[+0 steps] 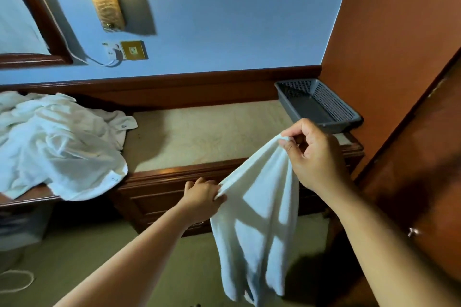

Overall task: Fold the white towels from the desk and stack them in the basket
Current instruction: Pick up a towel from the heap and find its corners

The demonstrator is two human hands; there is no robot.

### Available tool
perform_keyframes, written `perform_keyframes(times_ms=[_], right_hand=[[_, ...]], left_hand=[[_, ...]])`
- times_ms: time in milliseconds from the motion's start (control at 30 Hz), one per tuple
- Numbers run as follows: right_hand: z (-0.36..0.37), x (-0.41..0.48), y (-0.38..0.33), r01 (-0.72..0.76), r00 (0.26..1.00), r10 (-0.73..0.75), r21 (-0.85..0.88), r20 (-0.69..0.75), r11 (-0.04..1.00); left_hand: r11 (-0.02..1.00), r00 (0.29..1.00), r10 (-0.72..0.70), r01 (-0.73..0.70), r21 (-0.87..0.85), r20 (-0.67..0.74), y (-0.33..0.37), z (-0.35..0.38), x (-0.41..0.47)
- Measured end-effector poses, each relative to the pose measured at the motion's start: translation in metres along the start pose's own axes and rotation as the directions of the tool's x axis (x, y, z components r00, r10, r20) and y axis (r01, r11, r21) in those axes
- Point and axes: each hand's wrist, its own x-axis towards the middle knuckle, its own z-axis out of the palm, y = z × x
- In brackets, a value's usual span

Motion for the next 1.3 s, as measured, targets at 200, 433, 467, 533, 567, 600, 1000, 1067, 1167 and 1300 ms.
perform_keyframes(times_ms=[200, 433, 467, 533, 567, 600, 1000, 1067, 1167, 1300], right_hand=[[-0.005, 0.000, 0.050, -0.112, 0.944, 0.175, -0.230, 0.279, 0.967], [0.014, -0.025, 0.060, -0.005, 0.786, 0.352, -0.563, 0.509, 0.826], [0.018, -0.029, 0.061, 0.011, 0.775, 0.346, -0.559, 0.528, 0.829], [0.025, -0.037, 0.060, -0.014, 0.796, 0.299, -0.478, 0.527, 0.878], [0.029, -0.038, 0.057, -0.023, 0.826, 0.256, -0.424, 0.502, 0.905], [0.032, -0.038, 0.050, -0.002, 0.857, 0.197, -0.378, 0.477, 0.926], [0.043, 0.012, -0.024, 0.217, 0.883, -0.150, -0.102, 0.445, 0.971], [0.036, 0.018, -0.030, 0.204, 0.885, -0.158, -0.060, 0.438, 0.977], [0.025, 0.021, -0.037, 0.258, 0.876, -0.208, -0.059, 0.435, 0.964], [0.008, 0.029, -0.038, 0.291, 0.889, -0.223, -0.117, 0.400, 0.950]], left_hand=[[0.975, 0.904, -0.117, 0.026, -0.219, -0.412, -0.014, -0.009, -0.016], [0.916, 0.763, -0.111, -0.170, -0.363, -0.637, -0.005, -0.033, -0.029], [0.920, 0.750, -0.079, -0.199, -0.338, -0.656, -0.003, -0.035, -0.030], [0.943, 0.762, -0.036, -0.189, -0.275, -0.647, 0.002, -0.043, -0.035], [0.957, 0.793, -0.032, -0.151, -0.247, -0.609, 0.003, -0.047, -0.036], [0.973, 0.844, -0.032, -0.097, -0.210, -0.536, 0.003, -0.052, -0.037], [0.804, 0.850, 0.141, -0.398, -0.443, -0.507, 0.049, -0.048, -0.056], [0.810, 0.826, 0.079, -0.380, -0.447, -0.558, 0.056, -0.051, -0.056], [0.833, 0.787, -0.006, -0.338, -0.439, -0.617, 0.070, -0.057, -0.056], [0.770, 0.707, -0.128, -0.371, -0.519, -0.695, 0.089, -0.060, -0.055]])
